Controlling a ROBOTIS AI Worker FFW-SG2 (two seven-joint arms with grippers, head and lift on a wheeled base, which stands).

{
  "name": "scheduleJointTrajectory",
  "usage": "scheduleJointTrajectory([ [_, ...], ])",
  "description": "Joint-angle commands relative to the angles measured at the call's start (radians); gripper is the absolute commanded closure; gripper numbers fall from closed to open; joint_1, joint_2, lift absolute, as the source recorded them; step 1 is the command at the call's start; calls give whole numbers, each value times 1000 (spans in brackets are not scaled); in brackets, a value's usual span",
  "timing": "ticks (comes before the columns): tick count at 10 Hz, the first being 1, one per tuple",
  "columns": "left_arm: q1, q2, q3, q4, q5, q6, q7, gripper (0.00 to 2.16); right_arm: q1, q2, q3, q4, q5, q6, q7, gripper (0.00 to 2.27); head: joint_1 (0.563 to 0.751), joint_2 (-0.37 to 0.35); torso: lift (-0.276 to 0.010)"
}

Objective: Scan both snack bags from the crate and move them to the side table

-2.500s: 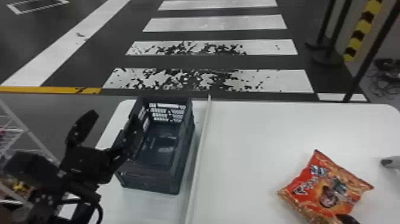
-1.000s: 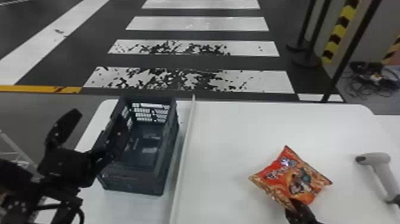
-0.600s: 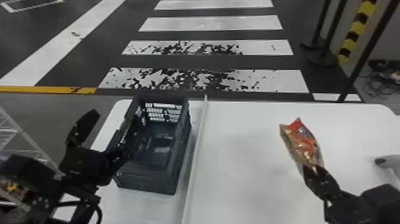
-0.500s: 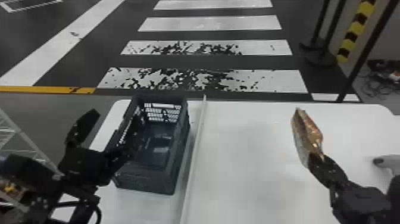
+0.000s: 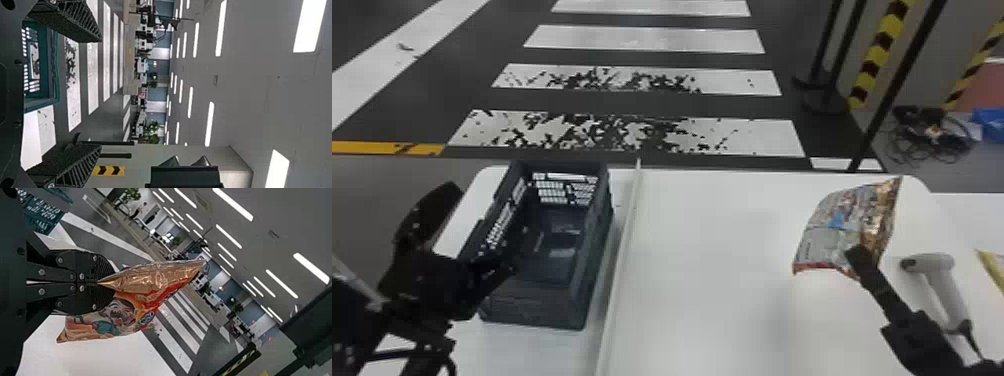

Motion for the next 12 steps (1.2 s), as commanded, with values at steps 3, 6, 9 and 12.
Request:
scheduleJointTrajectory([
  [3, -17, 35, -31, 15, 8, -6, 3, 33, 19, 32, -45, 129, -271, -46, 11, 2243, 695, -62, -95],
  [6, -37, 60, -57, 26, 14, -15, 3, 33, 66, 32, -47, 158, -353, -147, -9, 2243, 695, -115, -95],
  [9, -65, 69, -85, 35, 17, -21, 6, 33, 108, 32, -18, 204, -430, -230, -67, 2243, 695, -186, -95],
  [12, -68, 69, -90, 50, 17, -30, 5, 33, 115, 32, 63, 204, -379, -310, -130, 2246, 695, -203, -95],
])
